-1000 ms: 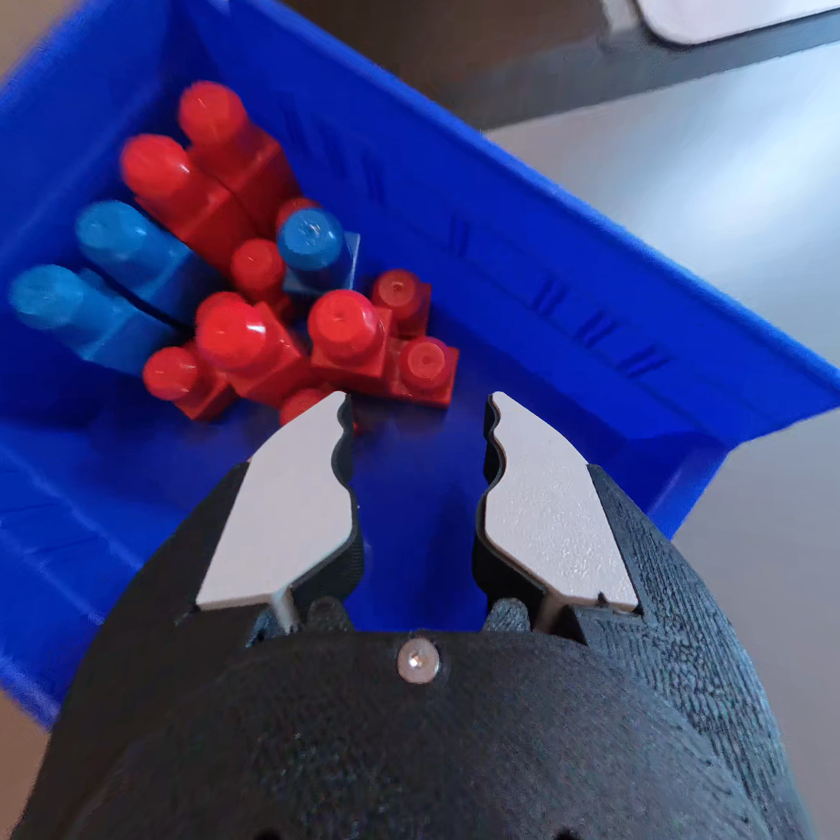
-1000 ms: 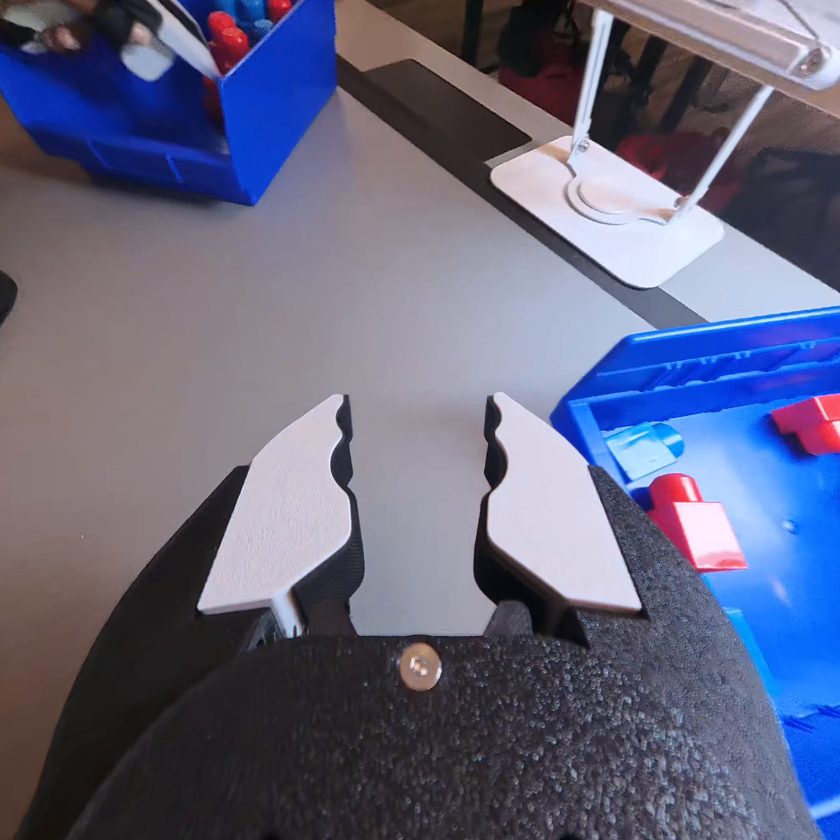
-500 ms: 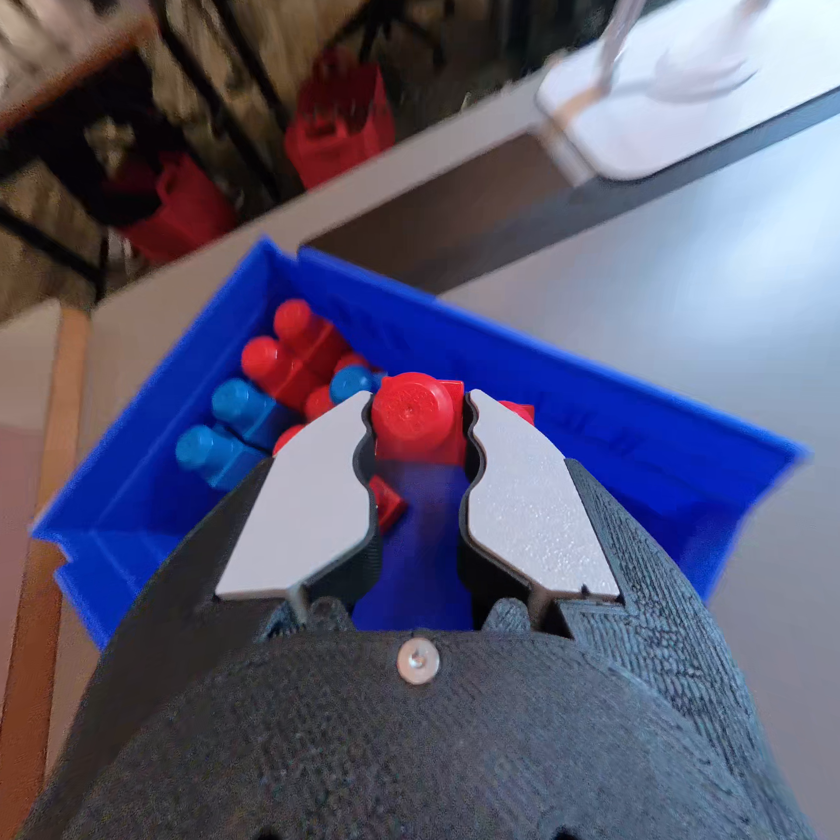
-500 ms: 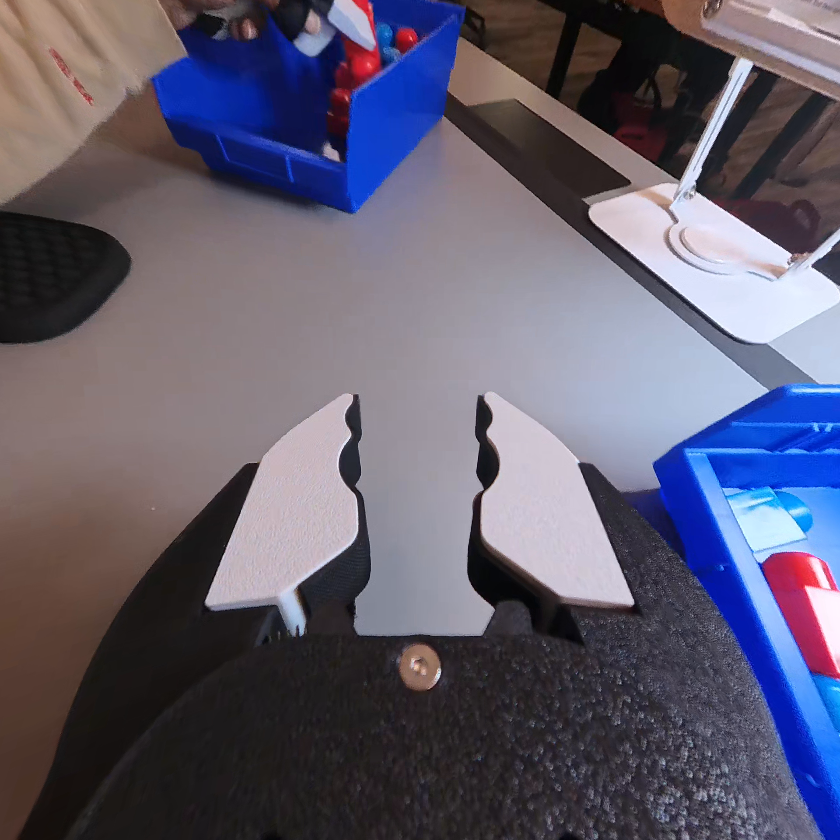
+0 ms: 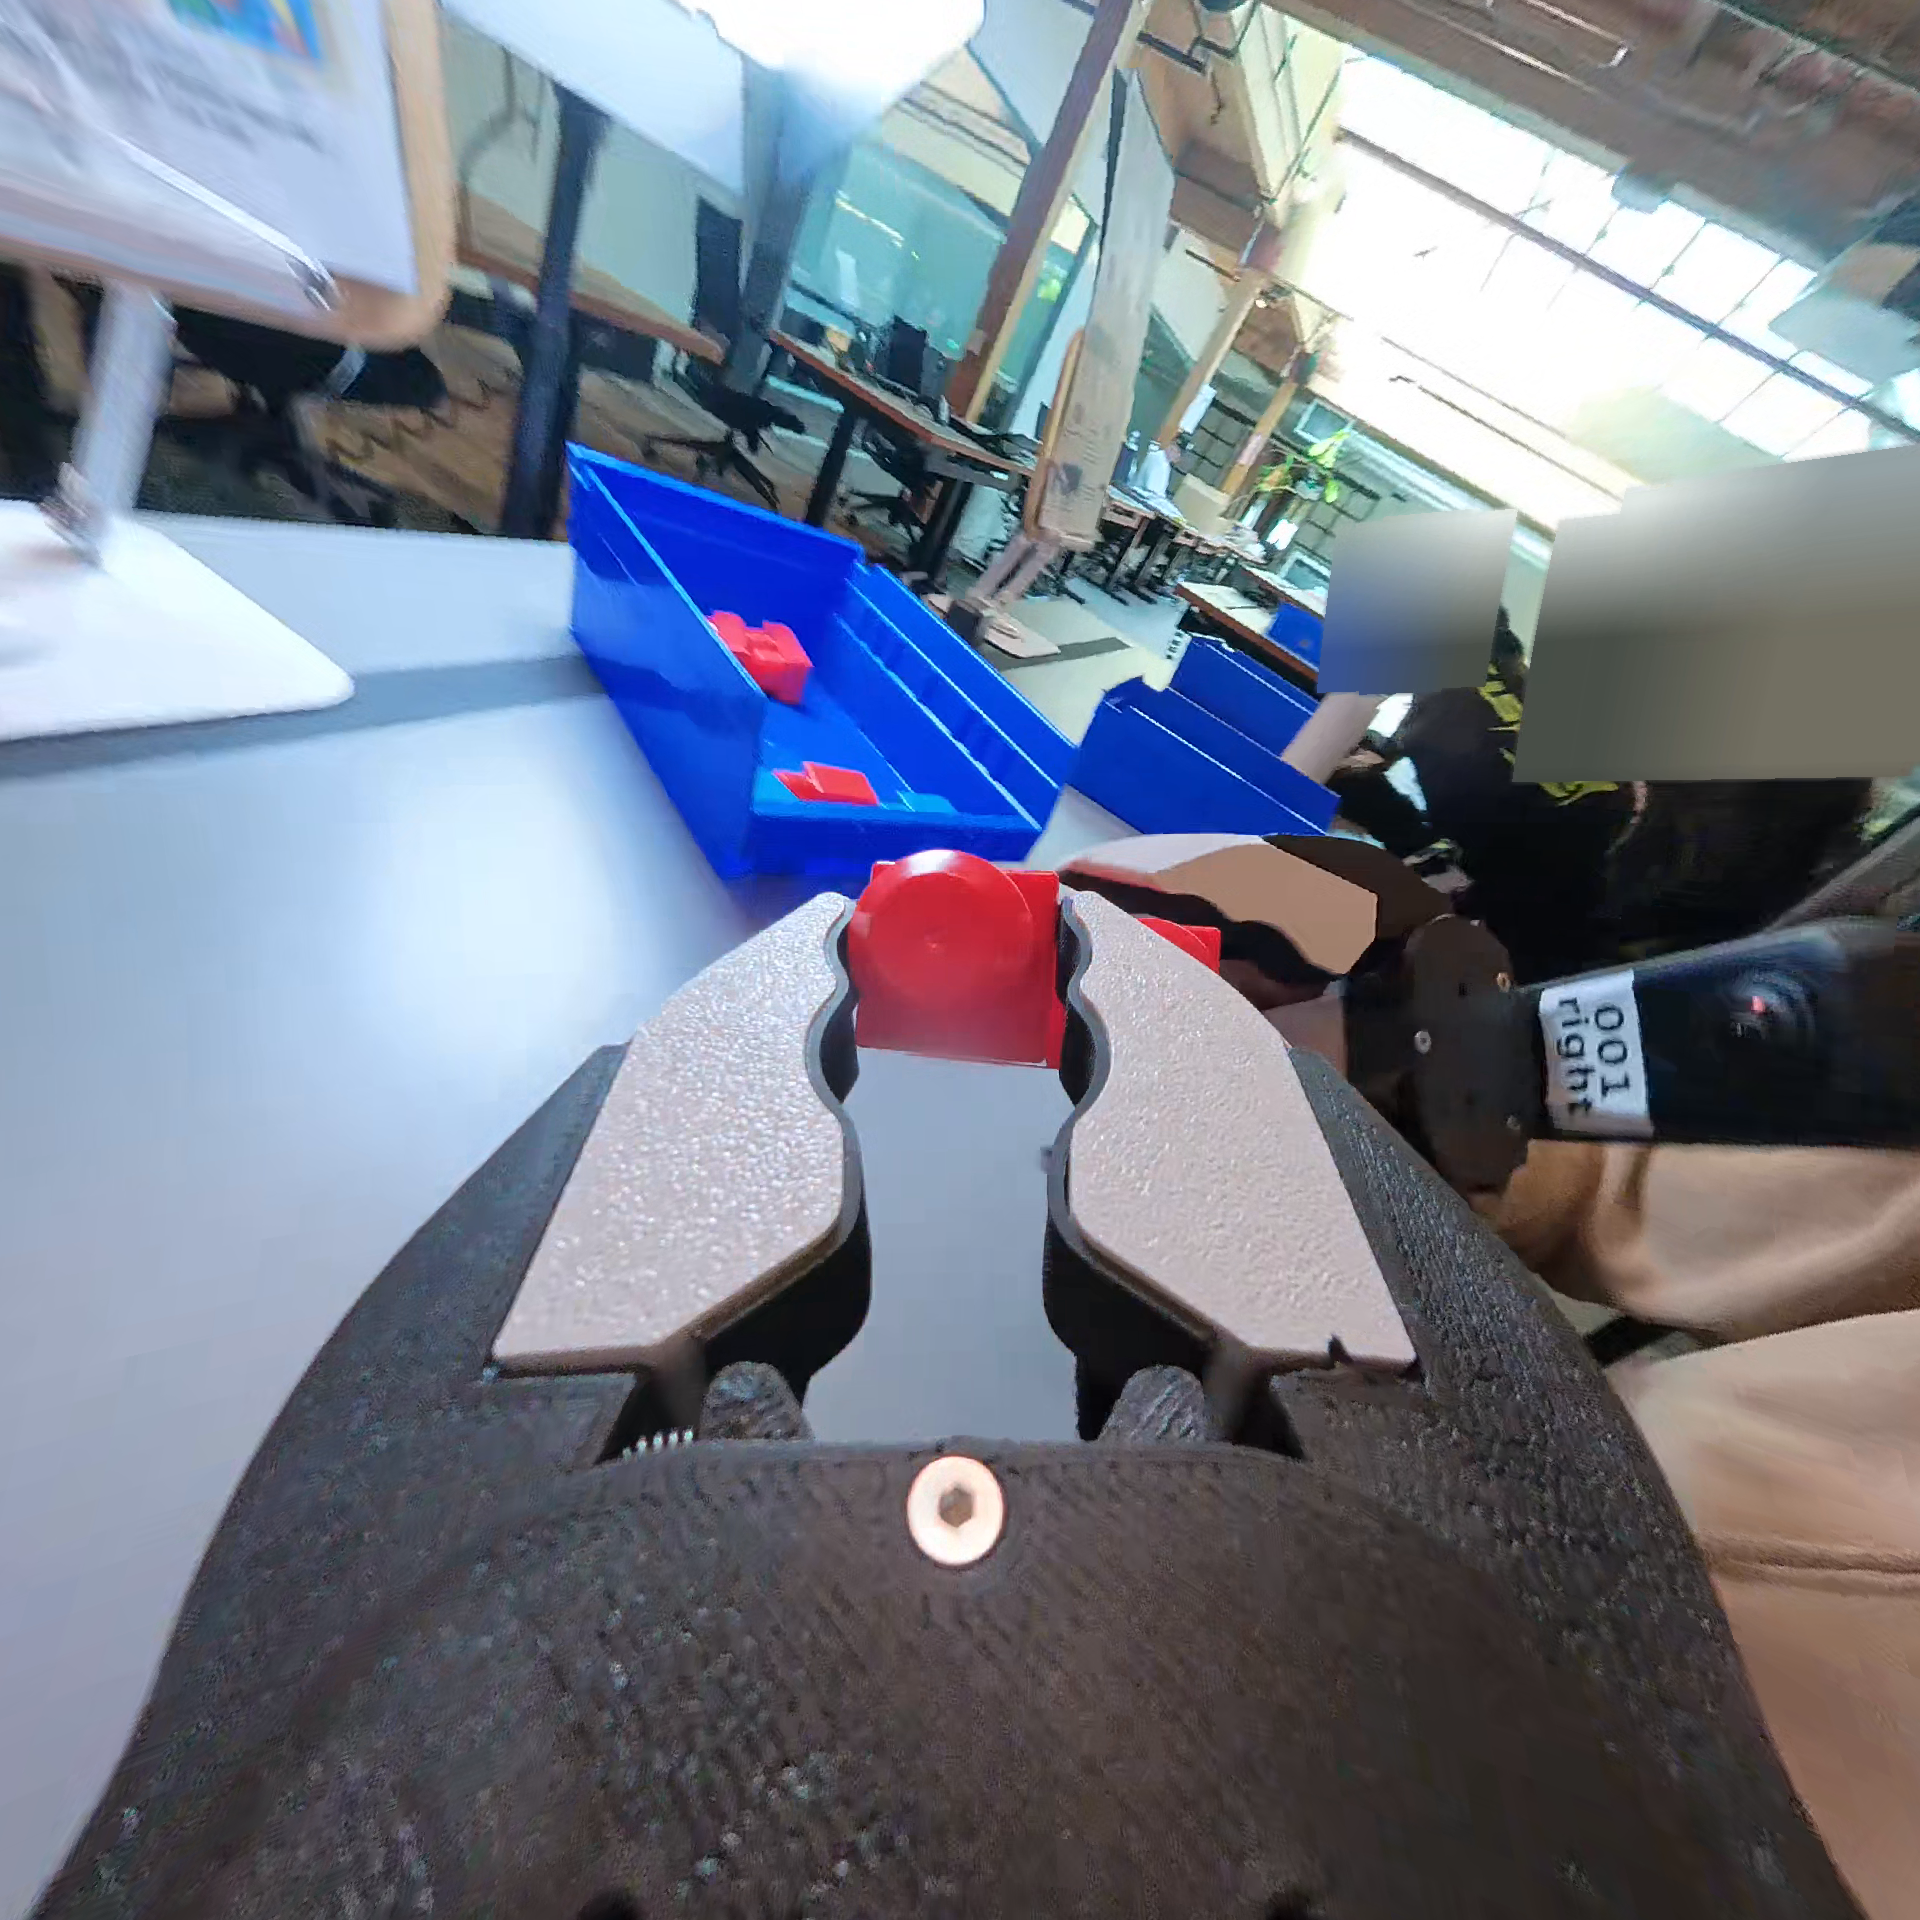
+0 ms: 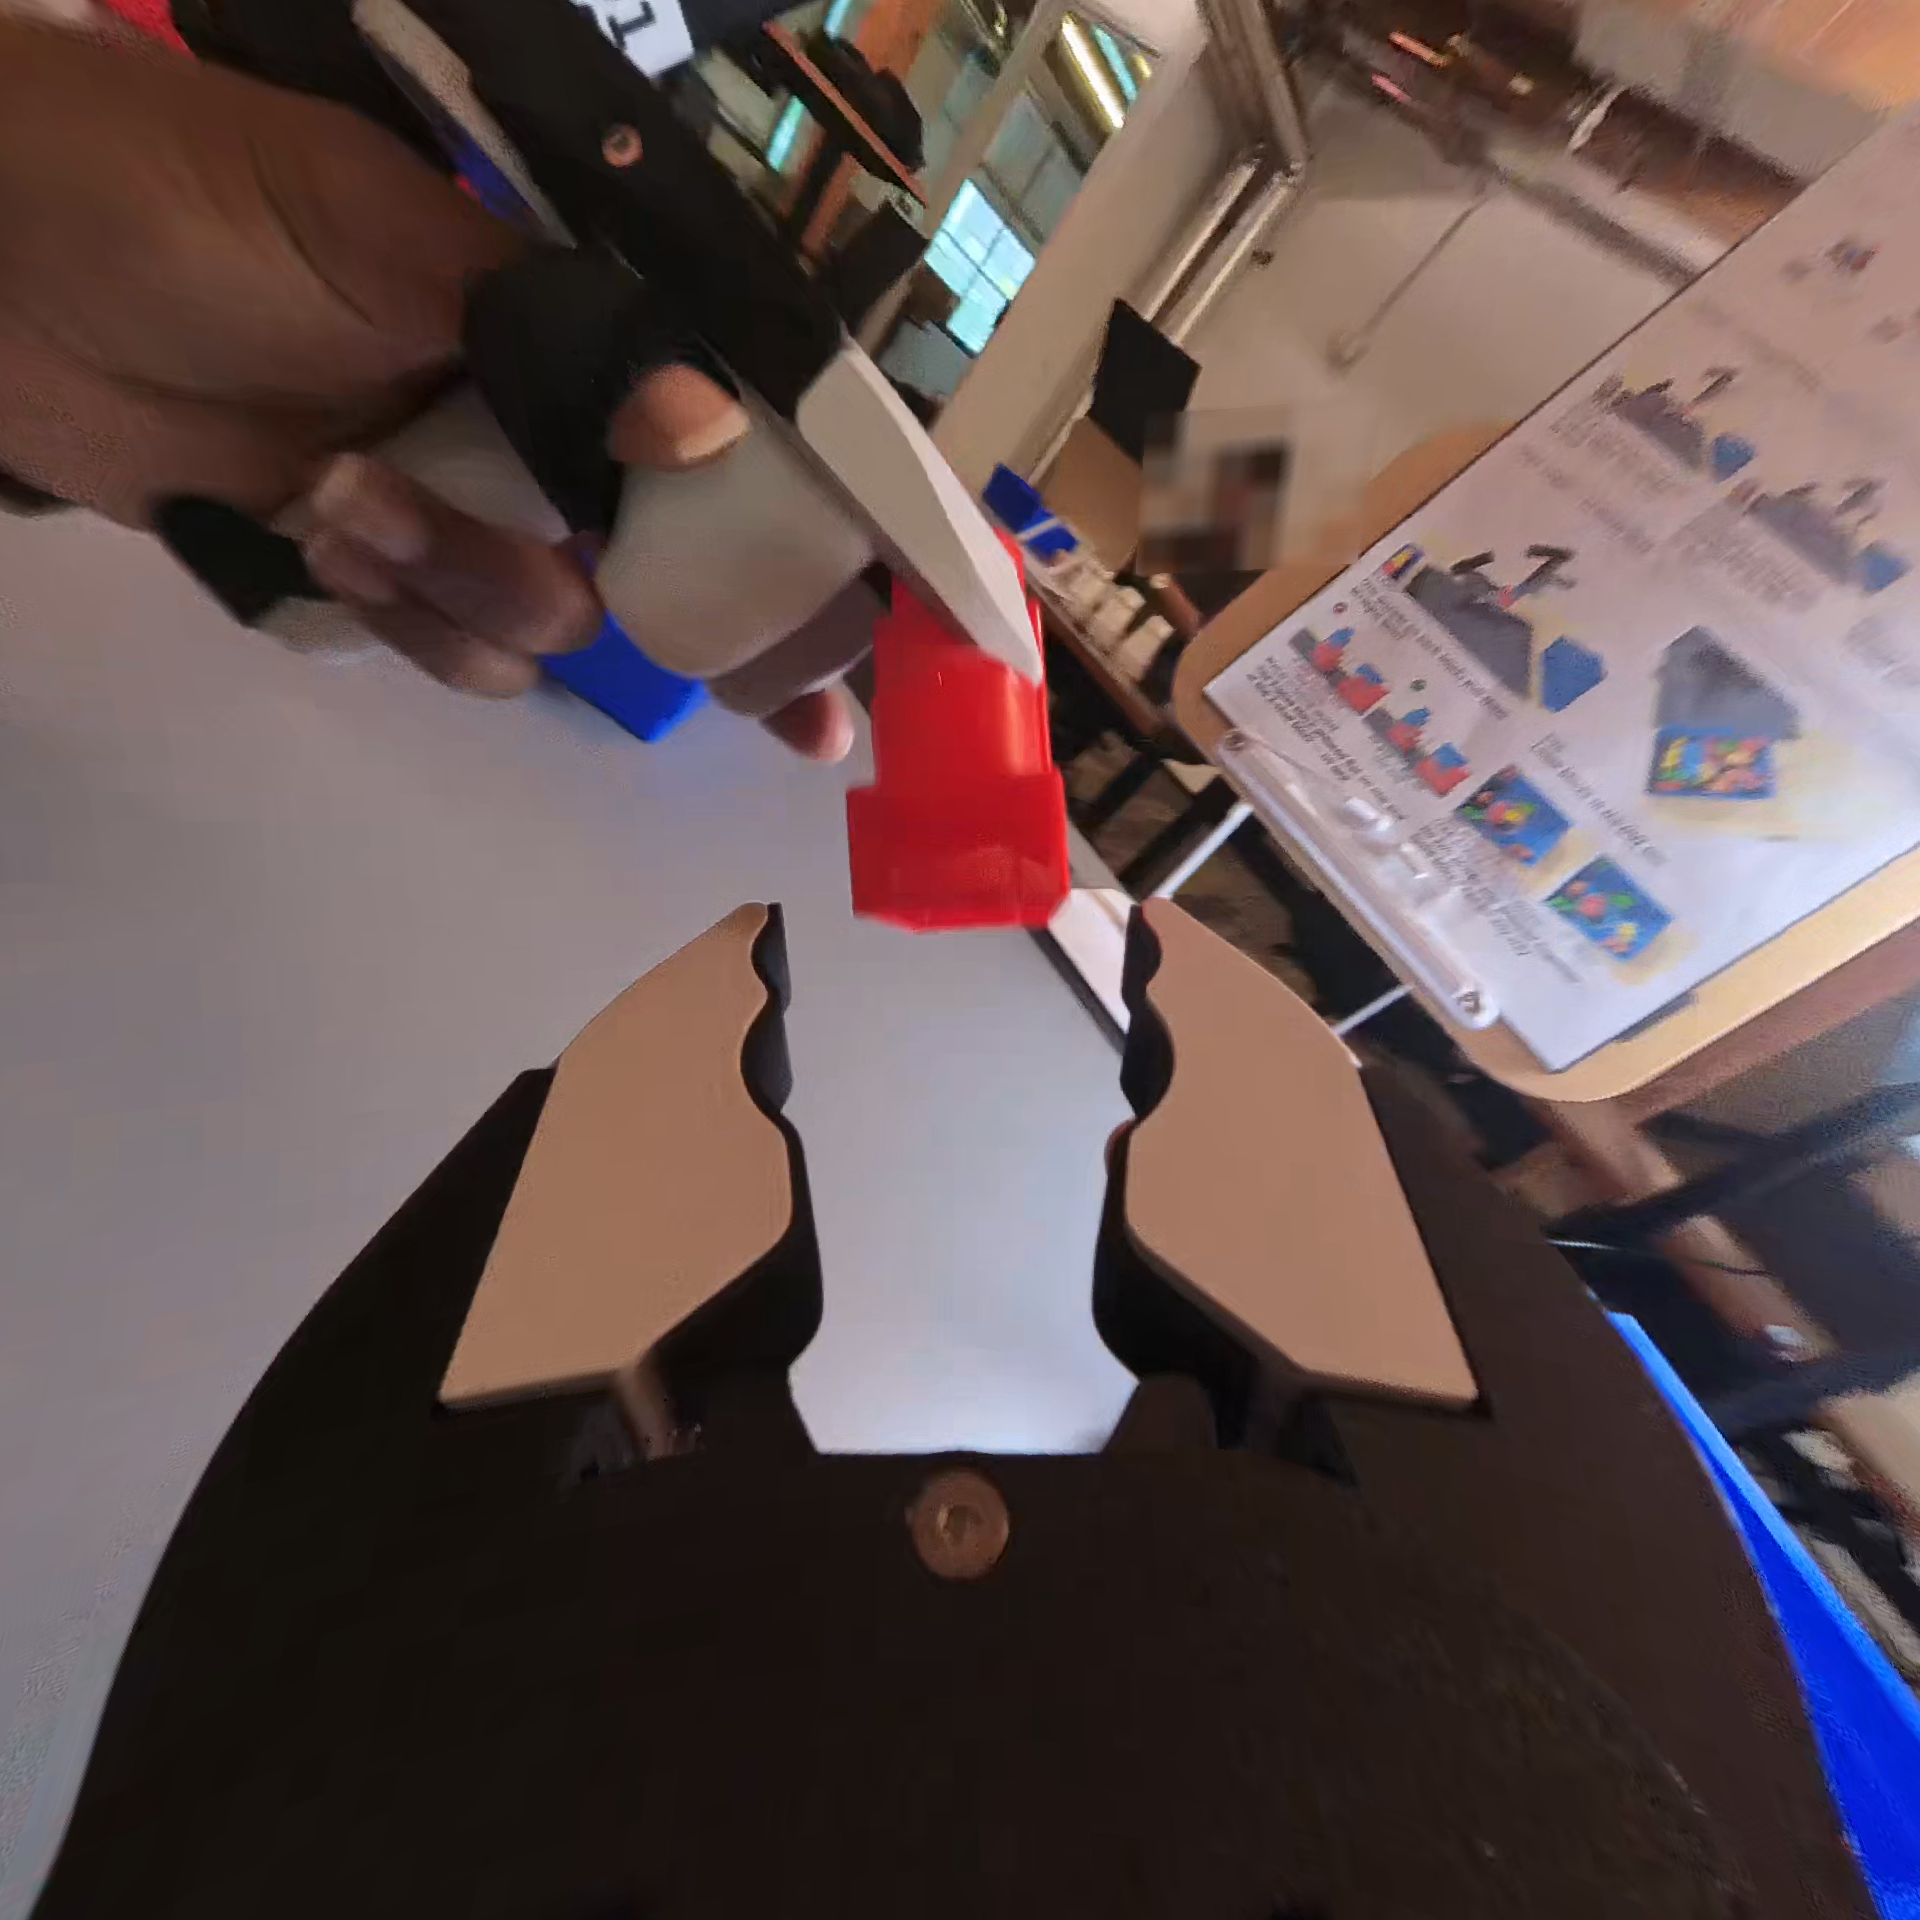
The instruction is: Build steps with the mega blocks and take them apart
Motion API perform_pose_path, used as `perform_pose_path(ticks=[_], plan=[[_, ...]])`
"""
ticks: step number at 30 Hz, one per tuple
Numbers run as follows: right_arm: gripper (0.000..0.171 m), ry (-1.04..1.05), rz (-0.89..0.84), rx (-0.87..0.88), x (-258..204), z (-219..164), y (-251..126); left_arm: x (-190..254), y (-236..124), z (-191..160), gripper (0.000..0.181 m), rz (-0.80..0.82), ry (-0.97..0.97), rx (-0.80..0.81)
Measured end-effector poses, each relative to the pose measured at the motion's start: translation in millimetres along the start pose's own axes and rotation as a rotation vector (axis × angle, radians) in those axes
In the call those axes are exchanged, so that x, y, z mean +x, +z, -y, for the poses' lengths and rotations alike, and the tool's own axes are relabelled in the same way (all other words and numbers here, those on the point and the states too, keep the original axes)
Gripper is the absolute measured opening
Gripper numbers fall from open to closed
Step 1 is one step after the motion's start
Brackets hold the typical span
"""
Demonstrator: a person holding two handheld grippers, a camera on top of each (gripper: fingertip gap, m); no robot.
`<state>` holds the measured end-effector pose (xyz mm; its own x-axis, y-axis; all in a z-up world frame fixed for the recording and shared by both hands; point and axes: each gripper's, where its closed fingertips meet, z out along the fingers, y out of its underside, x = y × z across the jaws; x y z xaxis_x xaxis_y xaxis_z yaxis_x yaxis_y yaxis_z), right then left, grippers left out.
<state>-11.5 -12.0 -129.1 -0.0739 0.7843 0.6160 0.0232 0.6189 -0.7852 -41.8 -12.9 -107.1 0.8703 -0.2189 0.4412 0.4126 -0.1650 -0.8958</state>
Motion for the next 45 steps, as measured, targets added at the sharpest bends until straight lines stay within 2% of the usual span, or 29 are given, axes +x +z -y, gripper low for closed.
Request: perform_pose_path(ticks=[2, 5, 8, 11, 15, 20, 23, 27, 29, 32, 33, 36, 38, 41, 43, 45], plan=[[0.041, -0.117, -0.077, -0.013, 1, -2, 0, 4, 11, -17, 0.036, 0.004, -0.033, -0.026], [0.04, -0.187, -0.048, -0.076, 1, -17, 1, 0, 10, -18, 0.035, 0.017, -0.004, -0.033], [0.04, -0.083, -0.017, -0.139, 14, -41, 3, -31, -15, 17, 0.035, 0.124, -0.009, 0.096], [0.04, 0.027, -0.076, -0.194, 52, -64, -1, -58, -56, 55, 0.035, 0.199, 0.002, 0.204], [0.04, 0.214, -0.264, -0.283, 143, -100, -7, -68, -86, 70, 0.035, 0.244, 0.057, 0.254], [0.04, 0.478, -0.453, -0.548, 245, -206, 0, -74, -86, 64, 0.035, 0.249, 0.055, 0.26], [0.04, 0.608, -0.468, -0.707, 267, -265, 13, -84, -80, 53, 0.035, 0.28, 0.08, 0.229], [0.041, 0.674, -0.501, -0.8, 280, -311, 25, -94, -71, 38, 0.035, 0.296, 0.092, 0.178], [0.042, 0.668, -0.532, -0.807, 285, -321, 24, -95, -65, 30, 0.035, 0.293, 0.099, 0.153], [0.064, 0.68, -0.528, -0.753, 286, -312, 27, -91, -56, 21, 0.035, 0.276, 0.124, 0.115], [0.066, 0.648, -0.526, -0.708, 287, -299, 28, -89, -53, 18, 0.035, 0.268, 0.132, 0.102], [0.066, 0.522, -0.397, -0.494, 265, -230, 42, -80, -43, 10, 0.035, 0.233, 0.129, 0.075], [0.061, 0.449, -0.213, -0.321, 223, -167, 49, -74, -36, 3, 0.035, 0.213, 0.128, 0.057], [0.056, 0.401, 0.152, -0.139, 125, -82, 45, -63, -25, -9, 0.035, 0.196, 0.161, 0.012], [0.058, 0.343, 0.34, -0.093, 61, -48, 34, -50, -16, -17, 0.035, 0.16, 0.154, -0.006], [0.058, 0.23, 0.4, -0.087, 15, -33, 29, -38, -9, -24, 0.035, 0.129, 0.131, -0.016]])
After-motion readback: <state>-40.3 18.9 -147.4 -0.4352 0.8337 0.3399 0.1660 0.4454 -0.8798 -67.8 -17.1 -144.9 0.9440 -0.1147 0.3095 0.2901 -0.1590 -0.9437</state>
